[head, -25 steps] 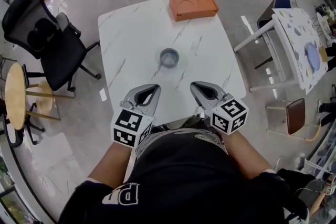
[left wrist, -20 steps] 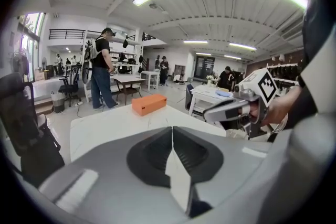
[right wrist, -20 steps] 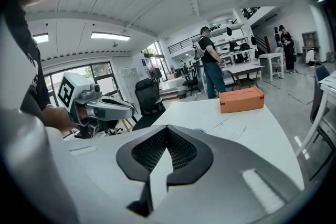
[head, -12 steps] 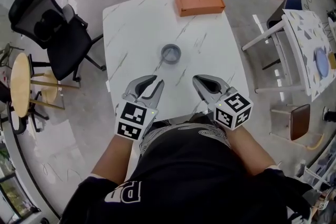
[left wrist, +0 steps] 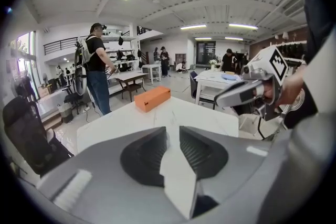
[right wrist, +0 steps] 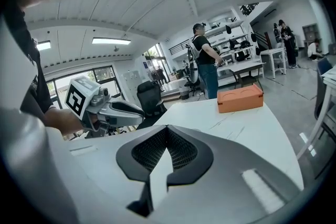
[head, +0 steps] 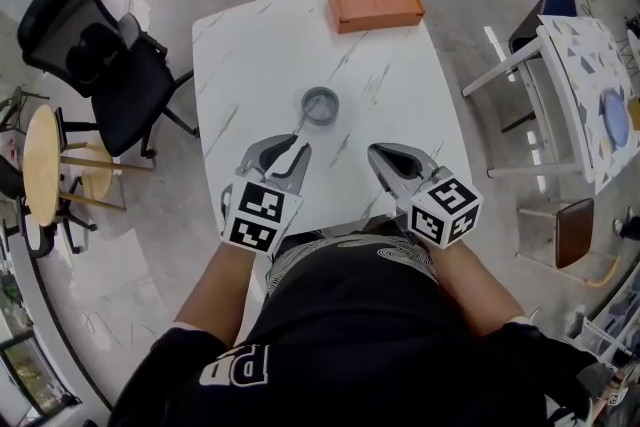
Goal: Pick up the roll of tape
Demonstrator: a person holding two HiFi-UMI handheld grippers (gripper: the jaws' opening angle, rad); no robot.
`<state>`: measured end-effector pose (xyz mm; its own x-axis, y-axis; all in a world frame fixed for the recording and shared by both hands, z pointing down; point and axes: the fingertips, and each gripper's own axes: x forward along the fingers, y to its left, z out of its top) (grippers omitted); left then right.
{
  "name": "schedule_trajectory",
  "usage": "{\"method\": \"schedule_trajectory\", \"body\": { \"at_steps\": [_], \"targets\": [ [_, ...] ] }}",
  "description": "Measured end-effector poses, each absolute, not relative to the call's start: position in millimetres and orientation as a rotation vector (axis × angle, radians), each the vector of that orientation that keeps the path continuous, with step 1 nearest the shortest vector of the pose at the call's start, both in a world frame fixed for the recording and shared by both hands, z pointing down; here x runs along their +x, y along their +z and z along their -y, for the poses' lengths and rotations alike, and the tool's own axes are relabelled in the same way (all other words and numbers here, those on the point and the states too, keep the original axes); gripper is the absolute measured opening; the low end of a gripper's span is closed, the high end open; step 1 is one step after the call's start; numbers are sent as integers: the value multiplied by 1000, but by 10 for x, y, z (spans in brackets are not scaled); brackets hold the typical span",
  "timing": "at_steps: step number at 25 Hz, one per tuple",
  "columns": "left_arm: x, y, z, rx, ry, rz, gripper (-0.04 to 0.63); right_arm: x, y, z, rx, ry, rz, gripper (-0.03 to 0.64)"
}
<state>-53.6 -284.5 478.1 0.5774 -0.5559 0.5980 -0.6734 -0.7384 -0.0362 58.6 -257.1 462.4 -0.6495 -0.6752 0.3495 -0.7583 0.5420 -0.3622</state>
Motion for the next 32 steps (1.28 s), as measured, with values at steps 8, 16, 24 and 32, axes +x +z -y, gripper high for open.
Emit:
{"method": "schedule_trajectory", "body": {
  "at_steps": [8,16,24,32],
  "targets": [
    [-325,5494,2987,2605,1249,904,141,673,4615,2539,1246,749,2613,-5],
    [-56,5879,3190,2651,1431,786,141,890,4644,2522,1311,771,2578,-5],
    [42,6209,3393,2629,1559,706,141,972,4717,2484,1331,805,2557,-5],
    [43,6577,3489,2561,1697,623,144,995,4755,2479,1327,837,2550,-5]
  ]
}}
